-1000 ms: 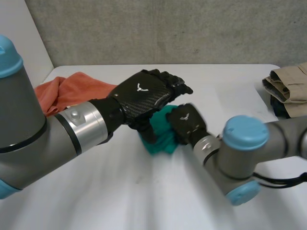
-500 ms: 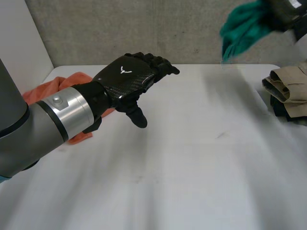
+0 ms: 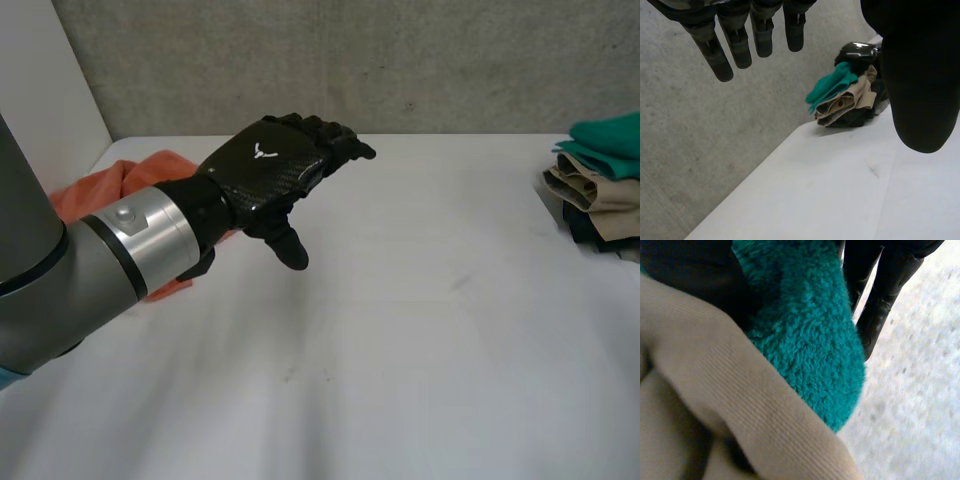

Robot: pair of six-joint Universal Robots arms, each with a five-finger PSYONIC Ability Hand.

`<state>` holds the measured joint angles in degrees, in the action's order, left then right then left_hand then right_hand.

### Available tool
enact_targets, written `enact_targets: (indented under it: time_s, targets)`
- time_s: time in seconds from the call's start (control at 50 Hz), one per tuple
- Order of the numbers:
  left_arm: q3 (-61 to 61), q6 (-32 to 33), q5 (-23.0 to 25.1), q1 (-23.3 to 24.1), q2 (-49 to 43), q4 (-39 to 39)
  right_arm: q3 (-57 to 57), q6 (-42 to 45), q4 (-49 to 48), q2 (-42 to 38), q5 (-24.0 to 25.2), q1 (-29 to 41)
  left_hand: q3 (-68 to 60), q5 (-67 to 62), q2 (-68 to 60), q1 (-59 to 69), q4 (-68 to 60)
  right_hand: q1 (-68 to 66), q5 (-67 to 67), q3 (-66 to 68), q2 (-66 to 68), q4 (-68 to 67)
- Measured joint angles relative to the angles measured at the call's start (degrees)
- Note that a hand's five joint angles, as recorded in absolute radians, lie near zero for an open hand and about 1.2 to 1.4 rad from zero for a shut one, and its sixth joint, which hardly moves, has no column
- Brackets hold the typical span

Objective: Fold the laundry.

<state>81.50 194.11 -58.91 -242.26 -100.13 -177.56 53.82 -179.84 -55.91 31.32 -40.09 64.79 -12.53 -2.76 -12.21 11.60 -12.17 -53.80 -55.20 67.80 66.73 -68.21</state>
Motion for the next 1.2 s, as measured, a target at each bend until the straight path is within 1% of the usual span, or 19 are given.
enact_targets:
  time_s: [0.12,0.26,0.28,0.36,0.38,0.56,0.64,0.7,0.76,0.82,0.86,0.9,0.92,0.96,1.04,1.08,1.12,1.18,1.2]
  targets:
    - [1.0,0.1,-0.9,0.1,0.0,0.0,6.4,2.3,-2.3,0.4,5.6,-3.1,0.0,0.0,0.0,0.0,0.0,0.0,-2.2,0.1,0.0,0.0]
    - [1.0,0.2,-1.6,0.2,0.0,0.0,9.8,2.4,-4.4,2.8,7.5,-3.2,0.0,0.0,0.0,0.0,0.0,1.1,0.5,-2.8,-3.3,3.0]
    - [1.0,0.2,-1.7,0.2,0.1,0.0,10.5,2.3,-4.0,3.9,7.2,-3.1,0.0,0.0,0.0,0.0,0.0,15.3,15.8,-18.7,-19.9,18.9]
    - [0.7,0.2,-1.8,0.3,0.2,0.0,11.6,2.2,-1.3,6.7,5.6,-3.1,0.0,0.0,0.0,0.0,0.0,15.3,15.8,-18.7,-19.9,18.9]
    - [0.6,0.2,-1.8,0.3,0.2,0.0,12.1,2.2,0.1,7.9,4.9,-3.2,0.0,0.0,0.0,0.0,0.0,42.2,48.6,-53.6,-52.9,53.9]
    - [0.0,-0.1,-1.8,0.5,0.3,0.0,17.0,4.3,15.1,19.1,1.3,-6.7,0.0,0.0,0.0,0.0,0.0,42.3,51.6,-55.5,-54.1,54.7]
    - [0.0,-0.2,-1.7,0.6,0.4,0.0,20.5,9.0,22.0,23.1,0.9,-10.1,0.0,0.0,0.0,0.0,0.0,42.3,51.6,-55.5,-54.1,54.7]
    - [0.1,-0.2,-1.7,0.6,0.4,0.0,23.7,15.8,26.6,25.2,0.2,-13.7,0.0,0.0,0.0,0.0,0.0,42.3,51.6,-55.5,-54.1,54.7]
    - [0.3,-0.2,-1.7,0.6,0.6,0.0,25.6,24.6,29.4,26.0,-2.7,-17.8,0.0,0.0,0.0,0.0,0.0,42.3,51.6,-55.5,-54.1,54.7]
    - [0.4,-0.2,-1.7,0.5,0.8,0.0,25.4,32.4,30.8,25.9,-7.5,-21.1,0.0,0.0,0.0,-0.1,0.0,42.3,51.6,-55.5,-54.1,54.7]
    - [0.4,-0.2,-1.7,0.4,0.9,-0.1,23.0,37.8,31.5,25.4,-13.8,-23.5,0.0,0.0,0.0,-0.2,0.0,42.3,51.9,-55.5,-54.1,54.7]
    - [0.4,-0.2,-1.7,0.4,0.9,-0.1,22.3,38.4,31.5,25.3,-15.2,-23.8,0.0,0.0,0.0,-0.2,0.0,42.3,51.9,-55.5,-54.1,54.7]
    - [0.3,-0.2,-1.7,0.2,1.0,-0.2,19.4,38.7,31.5,25.4,-20.3,-24.1,0.0,0.0,0.0,-0.2,0.0,42.3,51.9,-55.5,-54.1,54.7]
    - [0.2,-0.2,-1.7,0.1,1.0,-0.5,17.6,37.5,31.4,25.9,-23.1,-23.7,0.0,0.0,0.0,-0.2,0.0,42.3,51.9,-55.5,-54.1,54.7]
    - [-0.2,-0.1,-2.9,-0.5,1.2,-2.3,14.5,29.1,30.9,31.4,-27.4,-19.0,0.0,0.0,0.0,-0.2,0.0,42.3,51.9,-55.5,-54.1,54.8]
    - [-0.5,-0.1,-6.0,-1.3,1.7,-4.8,14.5,21.4,30.6,37.6,-28.2,-13.1,0.0,0.0,0.0,-0.2,0.0,42.3,51.9,-55.5,-54.1,54.8]
    - [-0.6,0.0,-7.8,-1.8,2.1,-6.0,15.2,18.2,30.6,40.3,-28.3,-10.2,0.0,0.0,0.0,-0.2,0.0,42.3,51.9,-55.5,-54.1,54.8]
    - [-1.1,0.1,-12.3,-3.5,2.6,-8.7,18.8,12.4,30.3,46.5,-27.6,-1.1,0.0,0.1,0.0,-0.2,0.1,42.3,51.9,-55.5,-54.1,54.8]
    - [-1.5,0.2,-14.2,-4.7,2.7,-9.9,21.3,10.7,30.3,48.8,-27.0,4.1,0.0,0.1,0.0,-0.2,0.1,42.3,51.9,-55.6,-54.1,54.8]
